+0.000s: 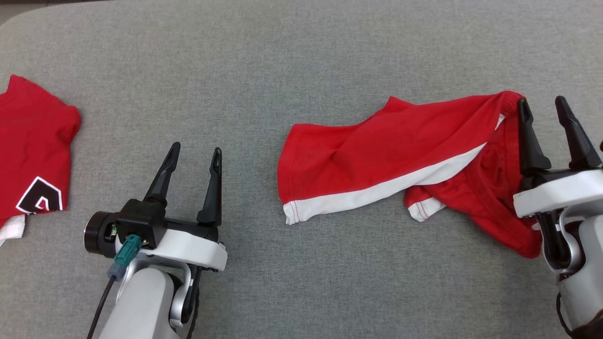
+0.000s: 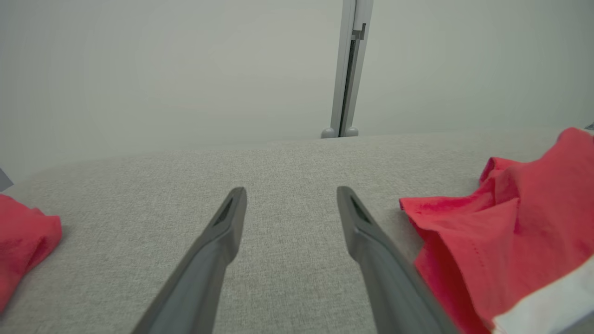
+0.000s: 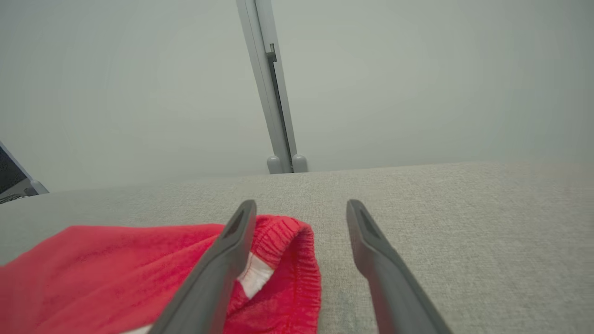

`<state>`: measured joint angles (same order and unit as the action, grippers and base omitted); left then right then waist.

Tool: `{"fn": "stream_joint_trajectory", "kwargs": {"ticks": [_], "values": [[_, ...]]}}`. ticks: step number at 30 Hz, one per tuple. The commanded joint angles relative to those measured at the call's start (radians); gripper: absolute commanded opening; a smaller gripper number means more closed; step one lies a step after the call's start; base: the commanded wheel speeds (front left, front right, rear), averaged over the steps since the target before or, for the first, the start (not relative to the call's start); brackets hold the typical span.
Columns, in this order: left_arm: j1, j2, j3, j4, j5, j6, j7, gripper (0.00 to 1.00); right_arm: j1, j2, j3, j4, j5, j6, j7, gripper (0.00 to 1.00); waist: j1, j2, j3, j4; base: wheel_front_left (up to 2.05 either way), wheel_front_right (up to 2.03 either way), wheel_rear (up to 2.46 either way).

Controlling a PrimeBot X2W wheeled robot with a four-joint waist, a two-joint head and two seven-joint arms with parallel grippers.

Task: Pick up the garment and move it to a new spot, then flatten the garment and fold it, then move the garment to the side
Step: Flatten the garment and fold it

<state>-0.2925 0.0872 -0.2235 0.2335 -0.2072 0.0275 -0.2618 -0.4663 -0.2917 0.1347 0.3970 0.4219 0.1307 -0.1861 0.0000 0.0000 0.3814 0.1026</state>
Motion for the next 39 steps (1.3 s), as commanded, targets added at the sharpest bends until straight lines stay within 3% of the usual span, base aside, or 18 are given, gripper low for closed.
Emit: {"fn": "stream_joint_trajectory", "kwargs": {"ticks": [1, 7, 18, 30, 34, 39], "values": [[0.004, 0.008, 0.008, -0.004, 0.01, 0.0, -0.004, 1.0, 0.02, -0.001, -0.011, -0.018, -0.019, 0.0, -0.017, 1.0, 0.0, 0.0, -0.011, -0.009, 0.0, 0.0, 0.0], [0.028, 0.015, 0.026, -0.004, 0.015, 0.004, -0.003, 1.0, 0.11, 0.031, -0.053, -0.138, -0.106, 0.0, -0.036, 1.0, 0.0, 0.0, -0.061, -0.028, 0.0, 0.0, 0.0], [0.107, 0.029, 0.032, 0.011, 0.015, 0.006, -0.002, 1.0, 0.349, 0.098, -0.062, -0.334, -0.179, 0.0, 0.05, 1.0, 0.0, 0.0, -0.159, -0.055, 0.0, 0.0, 0.0], [0.136, 0.039, 0.019, 0.008, 0.007, 0.014, 0.003, 1.0, 0.421, 0.141, -0.103, -0.402, -0.176, 0.0, 0.093, 1.0, 0.0, 0.0, -0.184, -0.067, 0.0, 0.0, 0.0], [0.126, 0.037, -0.012, 0.014, 0.014, -0.009, 0.018, 1.0, 0.418, 0.143, -0.102, -0.403, -0.176, 0.0, 0.097, 1.0, 0.0, 0.0, -0.183, -0.069, 0.0, 0.0, 0.0], [0.109, 0.012, -0.093, 0.054, -0.001, -0.069, 0.076, 1.0, 0.401, 0.148, -0.08, -0.399, -0.166, 0.0, 0.1, 1.0, 0.0, 0.0, -0.164, -0.082, 0.0, 0.0, 0.0]]}}
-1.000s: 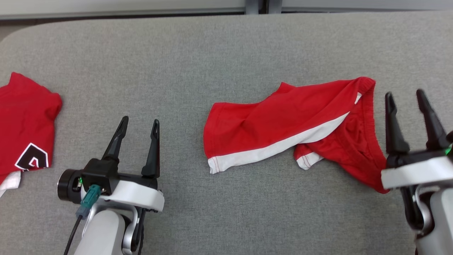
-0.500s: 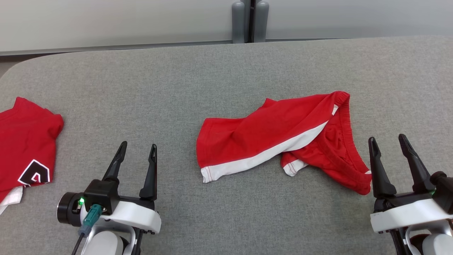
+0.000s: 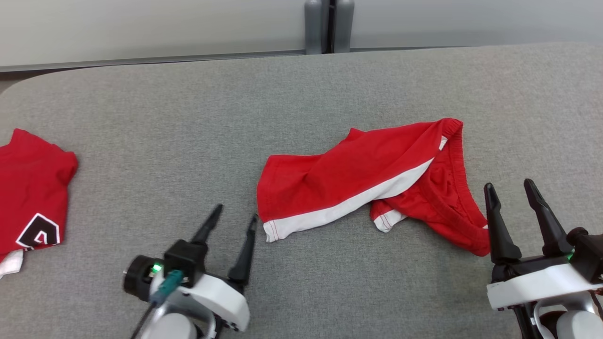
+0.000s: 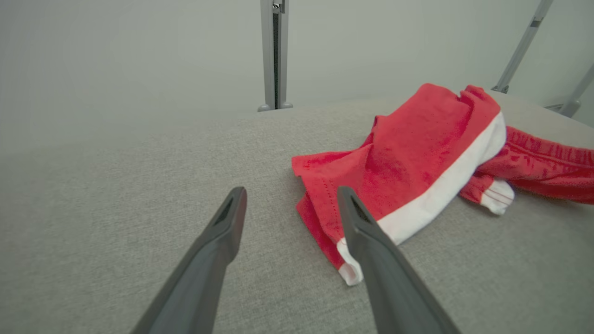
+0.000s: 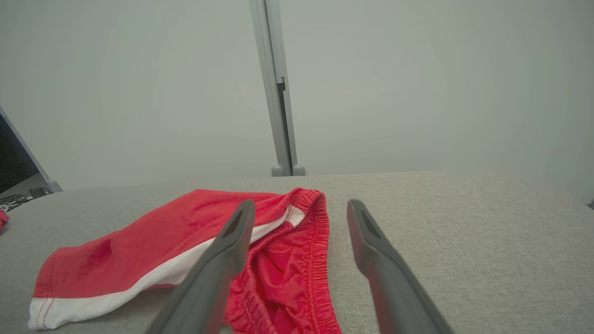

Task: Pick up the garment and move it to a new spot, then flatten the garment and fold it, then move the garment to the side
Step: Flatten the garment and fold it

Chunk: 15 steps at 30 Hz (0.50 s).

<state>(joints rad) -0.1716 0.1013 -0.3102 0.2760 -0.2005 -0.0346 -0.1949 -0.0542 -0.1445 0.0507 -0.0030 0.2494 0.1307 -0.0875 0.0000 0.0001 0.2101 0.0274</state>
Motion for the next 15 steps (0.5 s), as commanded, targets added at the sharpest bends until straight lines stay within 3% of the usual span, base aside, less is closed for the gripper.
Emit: {"fn": "stream_joint_trajectory", "kwargs": {"ticks": [1, 7, 9, 15], "values": [[-0.015, -0.008, -0.023, 0.023, -0.012, -0.018, 0.021, 1.0, -0.013, 0.002, 0.009, 0.001, 0.007, 0.0, 0.001, 1.0, 0.0, -0.0001, 0.012, -0.012, 0.0, 0.0, 0.0], [-0.056, -0.033, -0.065, 0.134, -0.078, -0.049, 0.084, 1.0, -0.028, 0.012, 0.021, 0.011, 0.019, 0.0, -0.005, 1.0, 0.0, -0.0001, 0.038, -0.045, 0.0, 0.0, 0.0], [-0.075, -0.035, -0.055, 0.159, -0.095, -0.048, 0.069, 0.0, -0.031, 0.012, 0.016, 0.017, 0.023, 0.0, -0.006, 1.0, 0.0, -0.0001, 0.047, -0.052, 0.0, 0.0, 0.0], [-0.129, -0.02, -0.004, 0.185, -0.13, -0.043, 0.0, 0.0, -0.027, 0.015, -0.003, 0.022, 0.029, 0.0, -0.013, 1.0, 0.0, -0.0001, 0.067, -0.061, 0.0, 0.0, 0.0]]}}
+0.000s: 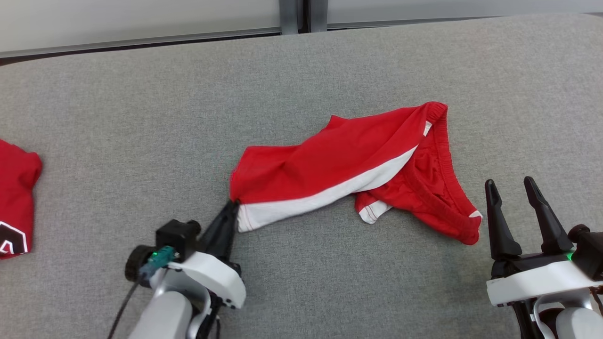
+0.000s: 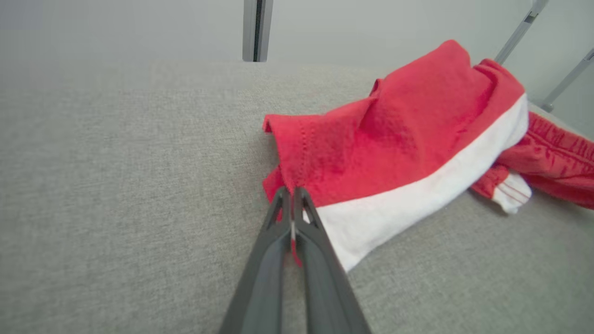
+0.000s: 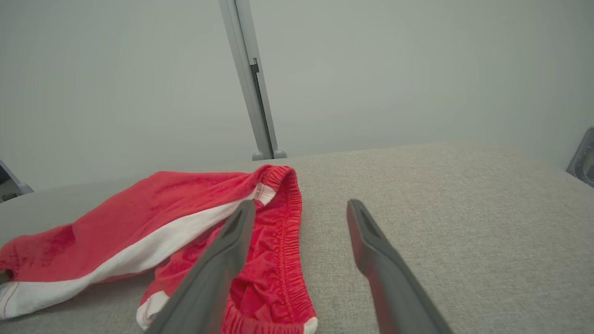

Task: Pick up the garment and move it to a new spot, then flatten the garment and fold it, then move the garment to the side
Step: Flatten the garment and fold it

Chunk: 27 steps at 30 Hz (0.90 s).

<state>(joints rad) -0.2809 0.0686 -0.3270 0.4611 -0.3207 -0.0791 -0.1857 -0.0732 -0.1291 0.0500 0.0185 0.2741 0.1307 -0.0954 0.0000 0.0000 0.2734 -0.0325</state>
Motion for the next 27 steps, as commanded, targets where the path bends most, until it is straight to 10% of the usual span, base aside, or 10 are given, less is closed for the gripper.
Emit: {"fn": "stream_joint_trajectory", "kwargs": {"ticks": [1, 15, 16, 18, 27], "values": [[-0.02, 0.013, 0.013, 0.0, -0.01, 0.001, -0.009, 0.0, -0.008, -0.001, -0.002, 0.001, 0.004, 0.0, -0.005, 1.0, 0.0, 0.0, 0.004, -0.001, 0.0, 0.0, 0.0], [-0.046, 0.065, 0.119, 0.02, -0.066, 0.058, -0.029, 0.0, -0.033, -0.003, -0.01, 0.015, 0.014, 0.0, -0.013, 1.0, 0.0, 0.0, 0.027, -0.002, 0.0, 0.0, 0.0], [-0.043, 0.065, 0.119, 0.029, -0.07, 0.062, -0.021, 0.13, -0.034, -0.004, -0.01, 0.015, 0.014, 0.0, -0.014, 1.0, 0.0, 0.0, 0.028, -0.001, 0.0, 0.0, 0.0], [-0.043, 0.067, 0.118, 0.036, -0.069, 0.064, -0.019, 1.0, -0.036, -0.005, -0.008, 0.016, 0.012, 0.0, -0.014, 1.0, 0.0, 0.0, 0.028, 0.001, 0.0, 0.0, 0.0], [-0.011, 0.061, 0.139, -0.065, -0.014, 0.105, -0.079, 1.0, -0.049, -0.018, -0.004, 0.007, -0.005, 0.0, -0.017, 1.0, 0.0, 0.0, 0.008, 0.026, 0.0, 0.0, 0.0]]}}
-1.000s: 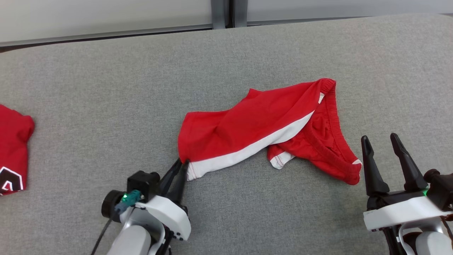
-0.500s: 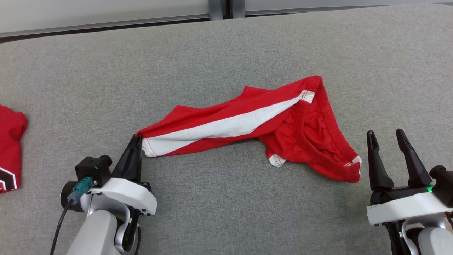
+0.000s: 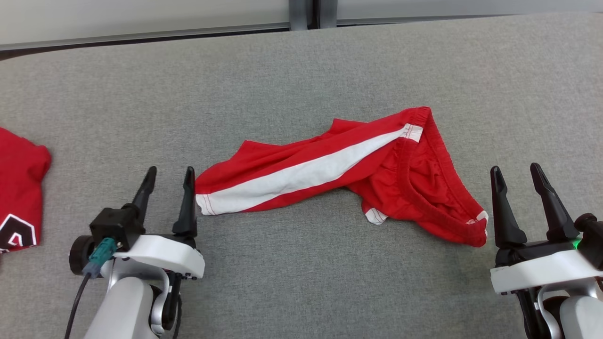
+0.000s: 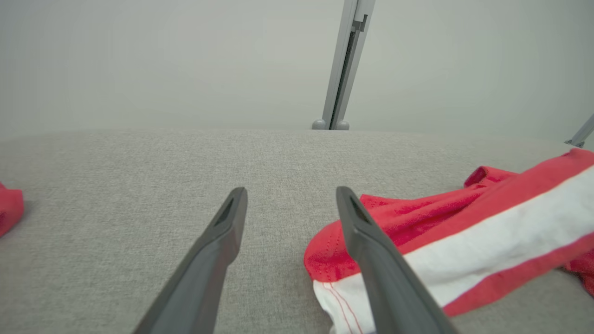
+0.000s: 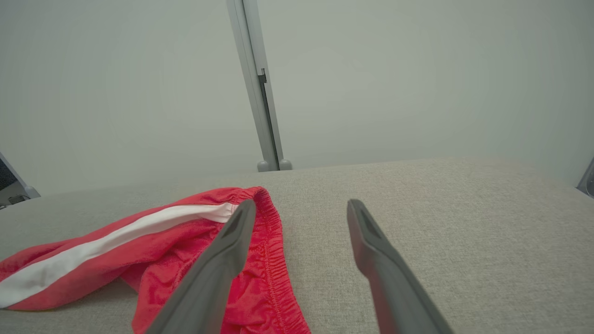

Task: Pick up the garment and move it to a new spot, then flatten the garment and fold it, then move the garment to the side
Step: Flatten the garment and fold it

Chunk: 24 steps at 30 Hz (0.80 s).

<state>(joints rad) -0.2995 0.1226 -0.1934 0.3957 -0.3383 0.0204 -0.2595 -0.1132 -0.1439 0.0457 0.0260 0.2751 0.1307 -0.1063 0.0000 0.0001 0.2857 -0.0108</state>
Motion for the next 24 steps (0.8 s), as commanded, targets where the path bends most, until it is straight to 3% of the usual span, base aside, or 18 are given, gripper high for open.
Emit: {"fn": "stream_joint_trajectory", "kwargs": {"ticks": [1, 9, 24], "values": [[0.012, 0.006, 0.014, -0.026, 0.011, 0.01, -0.005, 1.0, -0.009, -0.006, 0.001, -0.002, -0.008, 0.0, -0.003, 1.0, 0.0, -0.0001, -0.01, 0.009, 0.0, 0.0, 0.0], [0.109, 0.018, 0.078, -0.223, 0.098, 0.033, -0.004, 1.0, 0.026, -0.015, 0.004, -0.021, -0.024, 0.0, 0.02, 1.0, 0.0, -0.0001, -0.068, 0.034, 0.0, 0.0, 0.0], [0.225, 0.024, 0.064, -0.213, 0.098, 0.03, -0.004, 1.0, 0.075, -0.011, 0.026, -0.043, -0.016, 0.0, 0.041, 1.0, 0.0, -0.0001, -0.123, 0.038, 0.0, 0.0, 0.0]]}}
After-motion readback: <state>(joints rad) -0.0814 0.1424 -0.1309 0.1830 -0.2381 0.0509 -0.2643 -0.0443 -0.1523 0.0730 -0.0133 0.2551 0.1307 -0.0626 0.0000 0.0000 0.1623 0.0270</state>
